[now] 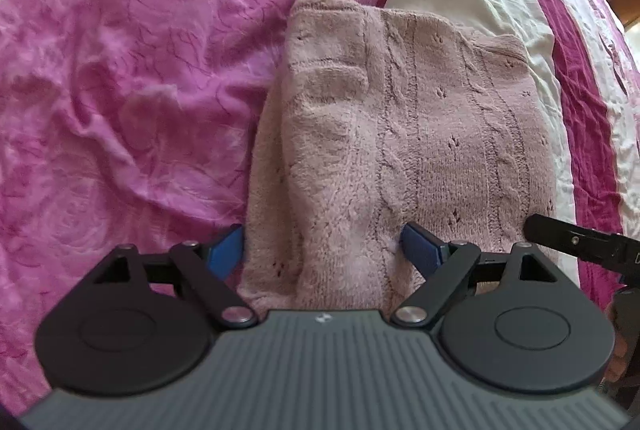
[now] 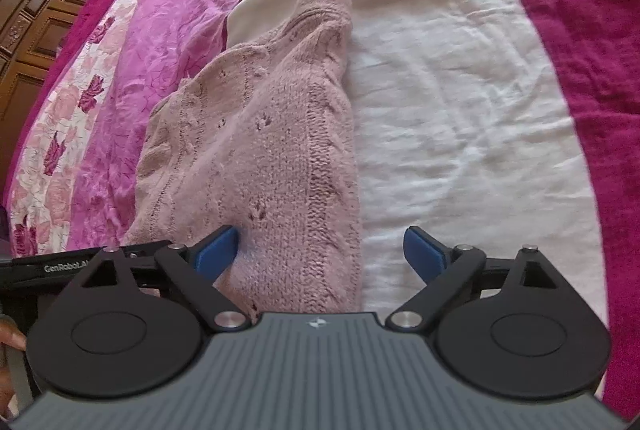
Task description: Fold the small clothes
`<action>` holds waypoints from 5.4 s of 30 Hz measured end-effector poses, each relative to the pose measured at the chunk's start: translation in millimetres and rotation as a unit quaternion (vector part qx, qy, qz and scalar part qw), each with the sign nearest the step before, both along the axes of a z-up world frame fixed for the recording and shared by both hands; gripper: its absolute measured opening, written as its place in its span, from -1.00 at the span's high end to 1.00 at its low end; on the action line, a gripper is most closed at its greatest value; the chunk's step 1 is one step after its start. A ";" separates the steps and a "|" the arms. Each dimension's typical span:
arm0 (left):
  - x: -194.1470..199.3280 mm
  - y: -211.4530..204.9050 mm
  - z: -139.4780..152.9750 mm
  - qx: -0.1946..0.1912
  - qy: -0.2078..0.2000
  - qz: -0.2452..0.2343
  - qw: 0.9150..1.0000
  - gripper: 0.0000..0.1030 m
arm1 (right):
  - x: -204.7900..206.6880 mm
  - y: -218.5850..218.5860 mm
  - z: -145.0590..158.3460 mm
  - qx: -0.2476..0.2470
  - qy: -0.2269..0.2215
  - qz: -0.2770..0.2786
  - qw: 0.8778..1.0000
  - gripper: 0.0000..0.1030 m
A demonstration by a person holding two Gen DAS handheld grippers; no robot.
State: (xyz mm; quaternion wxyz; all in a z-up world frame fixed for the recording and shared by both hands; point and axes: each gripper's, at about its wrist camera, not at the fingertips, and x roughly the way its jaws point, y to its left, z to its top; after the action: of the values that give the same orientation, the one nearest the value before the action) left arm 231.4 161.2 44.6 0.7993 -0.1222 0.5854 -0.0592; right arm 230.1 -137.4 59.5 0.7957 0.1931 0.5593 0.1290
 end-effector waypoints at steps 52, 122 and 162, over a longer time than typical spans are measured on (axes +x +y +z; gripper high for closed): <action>-45.8 -68.5 17.7 -0.192 0.001 0.000 0.981 0.27 | -24.9 -87.6 32.5 0.158 0.056 -0.042 0.985 0.06; -259.1 -169.5 10.2 0.122 -0.202 0.007 0.972 -0.51 | -296.0 -117.9 29.1 -0.056 -0.272 -0.021 0.960 -0.94; -254.5 -188.9 -9.1 0.163 -0.183 -0.006 0.969 -0.50 | -282.0 -119.9 0.1 -0.057 -0.239 -0.026 0.969 -0.94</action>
State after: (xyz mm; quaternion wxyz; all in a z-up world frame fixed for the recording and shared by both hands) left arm -23.1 -27.7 35.5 0.9018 0.0262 0.4312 0.0107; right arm -51.9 -257.3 59.6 0.9192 0.1249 0.3542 0.1186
